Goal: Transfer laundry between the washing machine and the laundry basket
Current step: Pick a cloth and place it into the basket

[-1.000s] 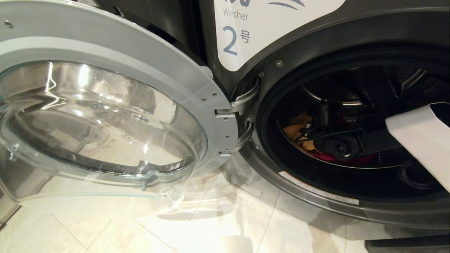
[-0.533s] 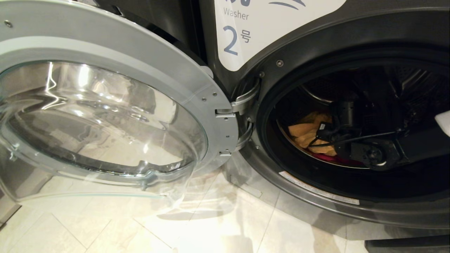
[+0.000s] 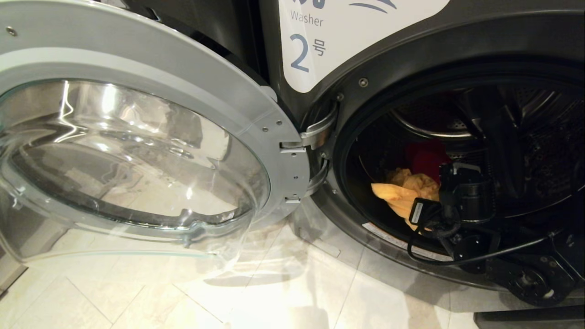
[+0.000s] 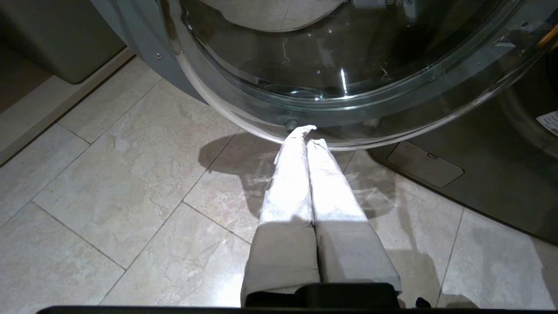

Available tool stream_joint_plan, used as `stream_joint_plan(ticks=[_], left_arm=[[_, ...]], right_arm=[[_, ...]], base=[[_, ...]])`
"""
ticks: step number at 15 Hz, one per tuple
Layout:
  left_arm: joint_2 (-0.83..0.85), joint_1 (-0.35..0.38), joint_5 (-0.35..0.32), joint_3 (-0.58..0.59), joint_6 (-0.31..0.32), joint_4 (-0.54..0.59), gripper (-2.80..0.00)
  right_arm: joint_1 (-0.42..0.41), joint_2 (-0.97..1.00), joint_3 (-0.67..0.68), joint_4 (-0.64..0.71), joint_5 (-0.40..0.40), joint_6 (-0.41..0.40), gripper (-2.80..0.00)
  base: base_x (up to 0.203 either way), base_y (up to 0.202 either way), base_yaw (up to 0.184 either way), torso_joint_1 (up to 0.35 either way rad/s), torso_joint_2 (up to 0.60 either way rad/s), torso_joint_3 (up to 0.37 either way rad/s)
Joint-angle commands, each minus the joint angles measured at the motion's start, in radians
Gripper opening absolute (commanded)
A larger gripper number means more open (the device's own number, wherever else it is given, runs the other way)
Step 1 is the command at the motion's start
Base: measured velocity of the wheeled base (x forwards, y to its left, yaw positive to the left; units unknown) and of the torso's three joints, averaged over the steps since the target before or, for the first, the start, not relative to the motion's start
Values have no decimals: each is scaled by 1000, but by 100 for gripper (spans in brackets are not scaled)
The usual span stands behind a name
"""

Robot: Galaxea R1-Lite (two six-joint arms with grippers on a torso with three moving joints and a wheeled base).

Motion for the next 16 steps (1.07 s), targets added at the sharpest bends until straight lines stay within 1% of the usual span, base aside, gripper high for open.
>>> stream_joint_plan(ticks=[1, 4, 9, 13, 16], left_arm=[[2, 1, 0, 40, -1, -1, -280], [2, 1, 0, 40, 0, -1, -280], [2, 1, 1, 40, 0, -1, -280], [2, 1, 1, 40, -1, -1, -280], [2, 1, 1, 40, -1, -1, -280]], right_arm=[[27, -48, 80, -23, -4, -2, -280], [66, -145, 177, -41, -4, -21, -280], [214, -391, 458, -110, 1, -136, -280], [236, -605, 618, -118, 5, -233, -280], [237, -779, 666, -75, 2, -290, -280]], base=[[0, 0, 0, 0, 0, 0], [0, 0, 0, 0, 0, 0], [0, 0, 0, 0, 0, 0], [0, 0, 0, 0, 0, 0], [0, 0, 0, 0, 0, 0]])
